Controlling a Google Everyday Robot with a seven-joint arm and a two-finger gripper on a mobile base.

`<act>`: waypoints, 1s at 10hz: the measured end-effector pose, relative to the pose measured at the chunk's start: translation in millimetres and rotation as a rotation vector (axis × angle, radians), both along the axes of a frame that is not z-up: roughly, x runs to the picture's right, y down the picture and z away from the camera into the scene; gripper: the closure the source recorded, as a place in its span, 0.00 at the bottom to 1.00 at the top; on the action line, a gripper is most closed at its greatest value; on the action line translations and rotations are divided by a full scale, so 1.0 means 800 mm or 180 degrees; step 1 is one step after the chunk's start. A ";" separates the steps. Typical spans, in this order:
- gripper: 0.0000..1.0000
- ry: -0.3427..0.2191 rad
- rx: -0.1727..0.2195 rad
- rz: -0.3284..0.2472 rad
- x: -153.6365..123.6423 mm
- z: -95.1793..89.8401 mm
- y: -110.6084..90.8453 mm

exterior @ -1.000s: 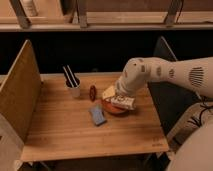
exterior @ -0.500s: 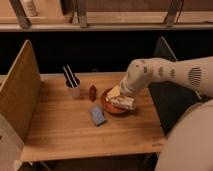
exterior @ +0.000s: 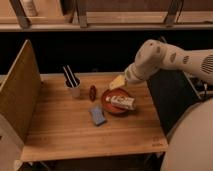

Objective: Drag the ceramic bowl in a circle

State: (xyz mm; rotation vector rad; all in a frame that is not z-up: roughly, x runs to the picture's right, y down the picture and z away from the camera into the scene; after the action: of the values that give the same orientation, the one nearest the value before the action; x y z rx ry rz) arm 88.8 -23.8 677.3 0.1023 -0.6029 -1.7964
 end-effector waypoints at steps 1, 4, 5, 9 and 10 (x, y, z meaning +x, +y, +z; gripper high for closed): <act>0.20 -0.0063 0.0004 -0.0012 -0.001 -0.004 -0.006; 0.20 -0.0047 -0.0023 -0.0001 0.009 0.000 -0.005; 0.20 0.0041 -0.0048 0.0011 0.034 0.011 -0.001; 0.20 0.0392 0.0022 -0.0152 0.128 0.037 -0.028; 0.20 0.0418 0.0027 -0.0205 0.133 0.043 -0.035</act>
State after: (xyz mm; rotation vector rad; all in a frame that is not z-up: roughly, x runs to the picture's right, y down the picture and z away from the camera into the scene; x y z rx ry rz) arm 195.0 -51.7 712.1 -0.0296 -0.5097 -1.8521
